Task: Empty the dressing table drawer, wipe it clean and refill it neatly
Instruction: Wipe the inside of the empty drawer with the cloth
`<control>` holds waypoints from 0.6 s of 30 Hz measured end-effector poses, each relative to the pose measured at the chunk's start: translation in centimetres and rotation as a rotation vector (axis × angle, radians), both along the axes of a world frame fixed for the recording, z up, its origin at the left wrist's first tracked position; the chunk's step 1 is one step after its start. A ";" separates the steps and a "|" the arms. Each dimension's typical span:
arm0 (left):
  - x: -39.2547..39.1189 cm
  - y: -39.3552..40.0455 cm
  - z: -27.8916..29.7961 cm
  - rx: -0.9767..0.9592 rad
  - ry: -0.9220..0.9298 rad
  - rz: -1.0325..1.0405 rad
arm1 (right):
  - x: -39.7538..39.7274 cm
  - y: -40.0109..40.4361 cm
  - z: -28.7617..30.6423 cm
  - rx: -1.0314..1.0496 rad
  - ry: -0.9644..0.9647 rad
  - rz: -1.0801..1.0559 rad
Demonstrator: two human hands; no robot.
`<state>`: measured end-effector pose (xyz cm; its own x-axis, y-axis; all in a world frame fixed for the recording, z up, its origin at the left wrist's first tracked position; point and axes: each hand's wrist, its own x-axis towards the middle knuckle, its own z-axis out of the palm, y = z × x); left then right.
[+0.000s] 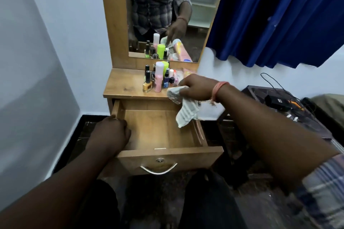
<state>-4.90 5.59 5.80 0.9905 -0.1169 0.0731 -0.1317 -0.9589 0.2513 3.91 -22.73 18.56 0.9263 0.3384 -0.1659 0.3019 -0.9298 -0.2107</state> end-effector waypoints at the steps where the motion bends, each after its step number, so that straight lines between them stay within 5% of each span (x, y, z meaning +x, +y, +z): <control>1: 0.0 0.0 0.0 -0.004 -0.002 0.002 | 0.0 0.3 0.2 -0.040 -0.009 0.039; 8: 0.0 0.2 -0.5 -0.012 -0.005 0.014 | -1.4 3.8 -7.2 -0.409 -0.029 0.308; 18: 0.6 0.5 -1.5 -0.014 -0.028 -0.005 | -2.6 1.0 -14.7 -0.764 -0.283 0.135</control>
<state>-4.35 6.07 4.29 0.9875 -0.1204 0.1021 -0.1433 -0.9546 0.2612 1.28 -21.76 3.85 0.9269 0.3387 -0.1617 0.3683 -0.7380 0.5655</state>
